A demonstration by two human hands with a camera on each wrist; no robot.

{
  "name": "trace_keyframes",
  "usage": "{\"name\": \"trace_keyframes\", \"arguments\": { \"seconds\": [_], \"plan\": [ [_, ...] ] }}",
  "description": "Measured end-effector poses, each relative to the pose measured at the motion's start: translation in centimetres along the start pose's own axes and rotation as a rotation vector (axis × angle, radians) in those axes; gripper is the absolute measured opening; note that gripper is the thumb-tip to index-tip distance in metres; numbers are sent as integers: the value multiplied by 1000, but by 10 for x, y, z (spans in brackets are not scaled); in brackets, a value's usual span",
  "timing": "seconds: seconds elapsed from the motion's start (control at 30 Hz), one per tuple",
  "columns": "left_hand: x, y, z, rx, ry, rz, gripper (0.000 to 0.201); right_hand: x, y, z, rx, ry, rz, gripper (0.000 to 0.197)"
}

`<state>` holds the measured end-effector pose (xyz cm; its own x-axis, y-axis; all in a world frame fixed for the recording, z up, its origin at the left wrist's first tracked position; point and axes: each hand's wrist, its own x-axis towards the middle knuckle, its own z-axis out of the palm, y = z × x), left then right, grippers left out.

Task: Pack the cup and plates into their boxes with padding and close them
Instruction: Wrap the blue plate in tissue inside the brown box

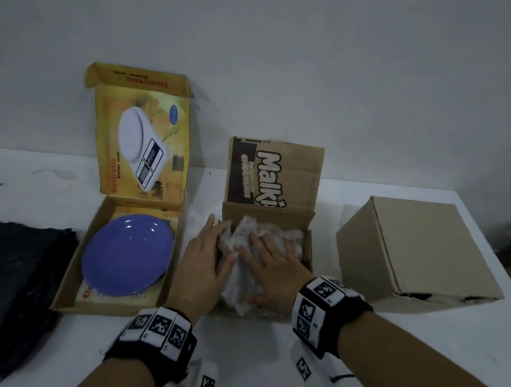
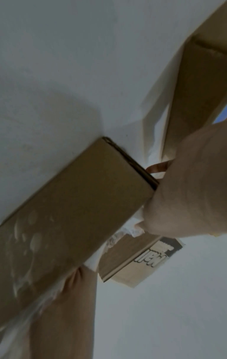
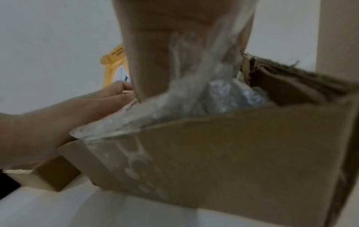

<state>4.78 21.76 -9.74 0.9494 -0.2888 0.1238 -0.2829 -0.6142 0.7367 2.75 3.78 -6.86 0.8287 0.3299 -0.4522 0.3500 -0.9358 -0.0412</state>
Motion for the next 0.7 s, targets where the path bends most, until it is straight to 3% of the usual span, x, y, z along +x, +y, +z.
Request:
{"name": "trace_keyframes", "arguments": {
  "seconds": [0.1, 0.27, 0.43, 0.6, 0.7],
  "plan": [
    [3, 5, -1, 106, -72, 77, 57, 2, -1, 5, 74, 43, -22, 93],
    [6, 0, 2, 226, -150, 38, 65, -5, 13, -25, 240, 25, -69, 95],
    [8, 1, 5, 232, -193, -50, 61, -20, 31, -37, -41, -148, 33, 123],
    [6, 4, 1, 244, -149, 30, 52, -11, 18, -14, -174, -28, 48, 119],
    [4, 5, -2, 286, -171, 79, 61, -15, 15, -24, -186, 28, -3, 116]
  ]
}}
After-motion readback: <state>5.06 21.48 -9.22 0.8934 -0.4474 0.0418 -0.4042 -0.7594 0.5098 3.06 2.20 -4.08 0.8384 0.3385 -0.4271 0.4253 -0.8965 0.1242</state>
